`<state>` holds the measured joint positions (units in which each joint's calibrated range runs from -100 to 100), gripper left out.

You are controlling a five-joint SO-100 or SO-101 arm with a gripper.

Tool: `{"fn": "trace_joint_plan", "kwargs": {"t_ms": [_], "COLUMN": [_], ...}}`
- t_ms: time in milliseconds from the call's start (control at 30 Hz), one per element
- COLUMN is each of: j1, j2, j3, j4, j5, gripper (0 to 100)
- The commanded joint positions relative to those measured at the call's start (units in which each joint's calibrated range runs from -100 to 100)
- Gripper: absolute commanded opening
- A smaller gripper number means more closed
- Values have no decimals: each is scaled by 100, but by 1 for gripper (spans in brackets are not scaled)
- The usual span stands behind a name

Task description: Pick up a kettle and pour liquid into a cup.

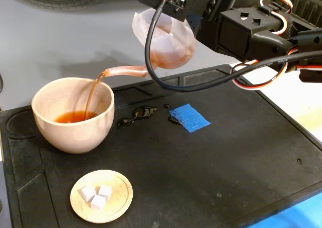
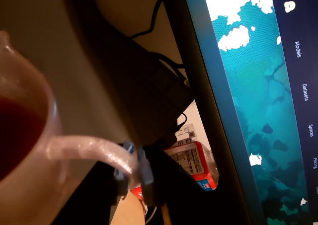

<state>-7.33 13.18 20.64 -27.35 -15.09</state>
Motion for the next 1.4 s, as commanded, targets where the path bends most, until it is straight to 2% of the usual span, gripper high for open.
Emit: {"fn": "trace_joint_plan", "kwargs": {"t_ms": [0, 167, 233, 400, 600, 700, 833, 1367], "j1": [-16, -16, 29, 273, 646, 691, 592, 843], "j2": [-329, -329, -329, -320, -329, -226, 763, 1113], "j3": [-404, -404, -340, -295, 1203, 1230, 1157, 1829], "j4": [7, 16, 405, 491, -157, -157, -961, -970], "j5": [-11, -63, -793, -1491, -1454, -1449, -1443, -1485], "gripper": [1, 1, 1, 1, 1, 1, 1, 1]}}
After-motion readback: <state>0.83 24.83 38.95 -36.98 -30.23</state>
